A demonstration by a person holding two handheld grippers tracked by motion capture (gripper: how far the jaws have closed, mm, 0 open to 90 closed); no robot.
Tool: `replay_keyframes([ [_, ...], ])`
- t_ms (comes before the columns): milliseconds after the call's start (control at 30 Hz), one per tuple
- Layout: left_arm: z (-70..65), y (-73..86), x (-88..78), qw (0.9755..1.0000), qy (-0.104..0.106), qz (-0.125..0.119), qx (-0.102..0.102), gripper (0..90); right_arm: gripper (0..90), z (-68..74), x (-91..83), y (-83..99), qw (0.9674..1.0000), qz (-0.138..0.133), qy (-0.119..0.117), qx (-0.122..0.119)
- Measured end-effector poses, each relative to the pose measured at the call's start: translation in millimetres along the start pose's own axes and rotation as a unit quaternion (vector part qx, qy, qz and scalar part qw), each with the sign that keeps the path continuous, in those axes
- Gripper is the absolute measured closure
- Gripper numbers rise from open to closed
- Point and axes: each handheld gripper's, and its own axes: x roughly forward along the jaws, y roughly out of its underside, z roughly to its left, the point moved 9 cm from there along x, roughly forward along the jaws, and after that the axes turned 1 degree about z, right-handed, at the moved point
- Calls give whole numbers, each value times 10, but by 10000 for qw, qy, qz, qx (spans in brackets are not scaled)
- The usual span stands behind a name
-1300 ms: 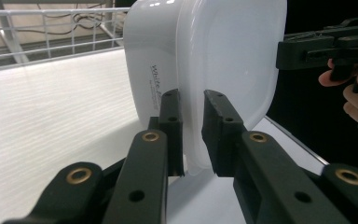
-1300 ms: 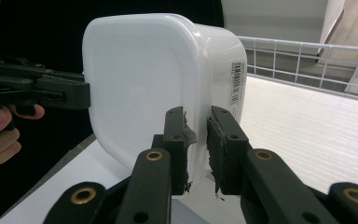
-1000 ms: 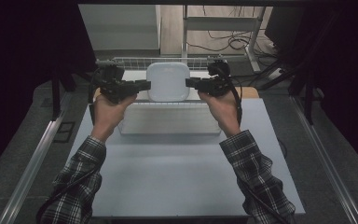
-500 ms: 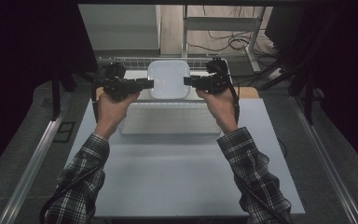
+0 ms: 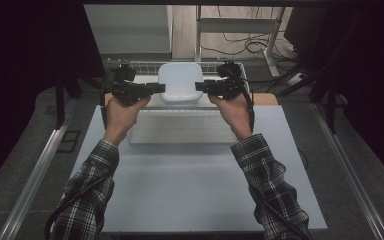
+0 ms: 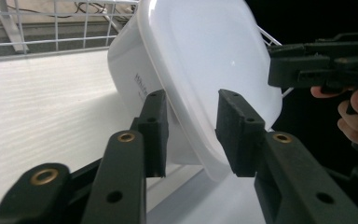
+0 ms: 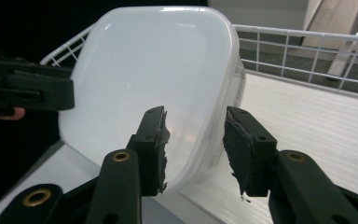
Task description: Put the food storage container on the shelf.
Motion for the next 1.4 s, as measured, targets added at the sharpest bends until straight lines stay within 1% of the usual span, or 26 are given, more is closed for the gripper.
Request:
replay_keyframes([
  [67,24,-21,7,9998,-173,-7,76,606,565,-2,10,6,10000,-4,5,-3],
  [100,35,-36,13,9997,-215,-4,129,605,565,1,13,5,10000,-20,-26,15],
  [167,54,-68,31,9994,-311,22,136,599,565,4,17,3,10000,-29,-12,15],
  [233,75,-98,48,9989,-432,42,197,599,563,8,19,-2,10000,-32,16,-2],
  [333,96,-128,71,9985,-508,50,197,598,557,0,26,-19,9999,-61,95,-38],
  [433,118,-145,93,9982,-578,-18,182,584,548,-21,45,-38,9998,-114,139,-7],
  [500,129,-150,100,9976,-656,-55,215,554,545,-37,58,-49,9998,-155,142,33],
  [533,132,-150,101,9971,-709,-68,277,535,543,-42,60,-51,9997,-156,150,70],
  [633,127,-145,107,9948,-886,-129,495,443,530,-67,60,-66,9995,-166,264,33],
  [700,110,-148,97,9947,-838,-191,562,386,494,-71,57,-74,9995,-165,268,7],
  [767,93,-155,77,9953,-750,-234,564,330,438,-72,44,-89,9995,-227,231,-12],
  [833,60,-166,52,9962,-582,-281,579,279,364,-69,28,-106,9995,-283,153,-27],
  [900,26,-162,23,9969,-408,-263,626,234,291,-47,25,-104,9997,-235,21,-43],
  [933,4,-154,8,9970,-314,-259,661,220,257,-35,23,-95,9998,-196,-20,-84],
  [967,-16,-140,-6,9970,-260,-247,682,197,219,-22,15,-95,9997,-217,-34,-133],
  [1033,-49,-87,-20,9961,-207,-135,844,129,137,8,0,-83,9994,-244,-51,-234],
  [1100,-72,-38,-34,9950,-221,-103,967,105,90,40,-7,-51,9991,-227,-69,-365],
  [1167,-105,8,-39,9946,-121,-81,1027,90,55,71,-16,-10,9986,-202,-70,-487],
  [1267,-142,62,-48,9930,-101,-112,1169,69,38,107,-34,42,9976,-229,-74,-644],
  [1300,-163,88,-53,9925,-47,-107,1219,66,31,115,-39,63,9974,-220,-80,-676],
  [1400,-204,146,-67,9909,-10,-134,1343,57,24,130,-54,125,9969,-207,-81,-752],
])
